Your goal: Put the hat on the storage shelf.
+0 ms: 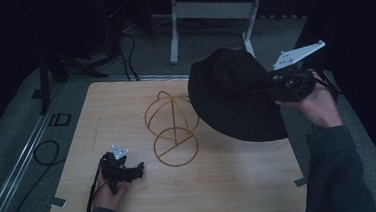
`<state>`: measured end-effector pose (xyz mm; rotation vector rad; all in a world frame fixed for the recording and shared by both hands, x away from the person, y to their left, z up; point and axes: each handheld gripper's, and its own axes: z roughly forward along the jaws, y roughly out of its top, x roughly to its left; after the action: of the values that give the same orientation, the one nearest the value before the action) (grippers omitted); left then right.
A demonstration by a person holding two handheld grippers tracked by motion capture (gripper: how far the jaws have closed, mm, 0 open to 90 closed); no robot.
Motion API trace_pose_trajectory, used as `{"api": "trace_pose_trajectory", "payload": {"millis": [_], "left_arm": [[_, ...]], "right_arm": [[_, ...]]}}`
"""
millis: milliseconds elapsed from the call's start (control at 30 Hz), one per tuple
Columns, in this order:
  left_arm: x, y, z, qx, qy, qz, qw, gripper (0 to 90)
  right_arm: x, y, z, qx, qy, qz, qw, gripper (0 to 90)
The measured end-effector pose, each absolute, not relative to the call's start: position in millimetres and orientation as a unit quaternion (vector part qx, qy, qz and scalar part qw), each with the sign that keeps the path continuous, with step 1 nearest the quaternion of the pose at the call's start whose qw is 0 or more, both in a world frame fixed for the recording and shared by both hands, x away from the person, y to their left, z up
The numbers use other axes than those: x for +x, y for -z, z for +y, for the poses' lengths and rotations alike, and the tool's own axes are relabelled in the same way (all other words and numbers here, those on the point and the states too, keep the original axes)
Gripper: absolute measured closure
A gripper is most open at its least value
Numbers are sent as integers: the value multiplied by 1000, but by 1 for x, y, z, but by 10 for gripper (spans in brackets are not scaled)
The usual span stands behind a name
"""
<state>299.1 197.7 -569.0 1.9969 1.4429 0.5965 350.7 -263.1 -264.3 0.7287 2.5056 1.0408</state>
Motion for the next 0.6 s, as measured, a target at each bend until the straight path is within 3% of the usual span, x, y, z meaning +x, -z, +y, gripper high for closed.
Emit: {"api": "trace_pose_trajectory", "payload": {"millis": [600], "left_arm": [[299,569,198,752,-225,543,298,26]], "right_arm": [[346,257,-257,237,-384,878,162,868]]}}
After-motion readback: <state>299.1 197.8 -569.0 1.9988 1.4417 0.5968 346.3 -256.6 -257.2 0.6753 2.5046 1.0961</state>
